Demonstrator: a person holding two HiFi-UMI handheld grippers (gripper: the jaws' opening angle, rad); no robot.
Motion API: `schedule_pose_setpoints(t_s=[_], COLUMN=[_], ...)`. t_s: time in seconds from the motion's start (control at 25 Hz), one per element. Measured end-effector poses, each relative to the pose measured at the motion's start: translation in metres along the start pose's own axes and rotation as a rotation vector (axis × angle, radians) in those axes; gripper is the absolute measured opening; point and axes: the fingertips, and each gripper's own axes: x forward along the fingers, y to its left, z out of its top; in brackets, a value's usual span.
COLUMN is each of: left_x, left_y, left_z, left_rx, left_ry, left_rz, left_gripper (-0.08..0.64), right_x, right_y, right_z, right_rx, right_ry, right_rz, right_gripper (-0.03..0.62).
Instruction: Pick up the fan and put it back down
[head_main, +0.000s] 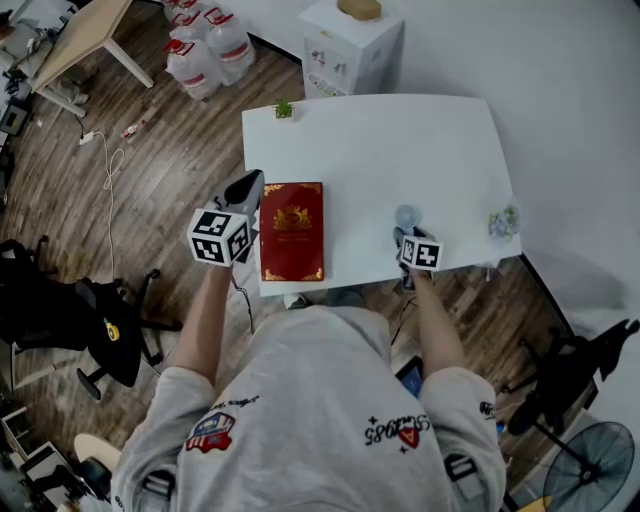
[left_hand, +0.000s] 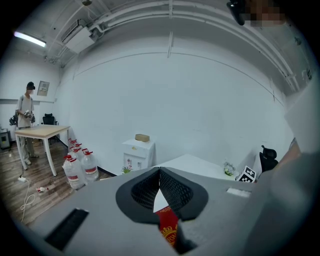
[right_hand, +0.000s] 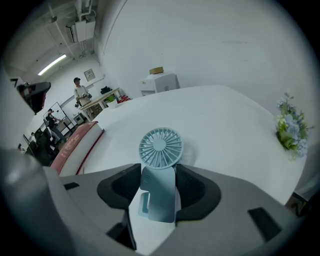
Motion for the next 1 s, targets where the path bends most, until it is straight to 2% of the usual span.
schedule_pose_setpoints(t_s=[0.24,0.4,0.56,0.68,0.76,0.8,0.92,1.0], left_x=[-0.001,-0.002,-0.004,-0.004,-0.005,-0.005,-0.008,-0.010], left_y=[-0.003,-0.004,-0.004,-0.005,-0.005,-0.006,-0.005,-0.004], left_z=[-0.001,-0.001,-0.001,0.000,0.001,0.002,0.004,0.006], left_rx=[-0.003,-0.005,-0.008,-0.009,-0.009,-0.009,-0.011,-0.013], left_ry=[-0.001,-0.004,-0.009,-0.016,-0.022,-0.024,-0.033,-0.040], left_rz=[-0.006,-0.009,-0.012,-0.014,-0.015,-0.015,-0.012,-0.007], left_gripper=[0.005,0.005,0.005,0.005,0.005,0.005,0.005,0.005], right_x=[0.003,0.000,-0.012,-0.024,-0.034,-0.038,-0.053,-0.063], right_y=[-0.001,0.002,0.004,0.004,0.009,0.014,0.030,0.050], right_z=[-0.006,-0.004,0.016,0.042,0.062,0.072,0.099,0.118], right_rx=[0.071,0.090,0.080,0.034,-0.026,-0.061,-0.155,-0.200], right_ry=[0.036,0.019,-0.054,-0.141,-0.200,-0.229,-0.317,-0.383], right_rz=[0.000,0.000,-0.010,-0.040,-0.052,-0.057,-0.060,-0.032], right_gripper=[0.239,0.282,0.293,0.284,0.252,0.215,0.026,0.005])
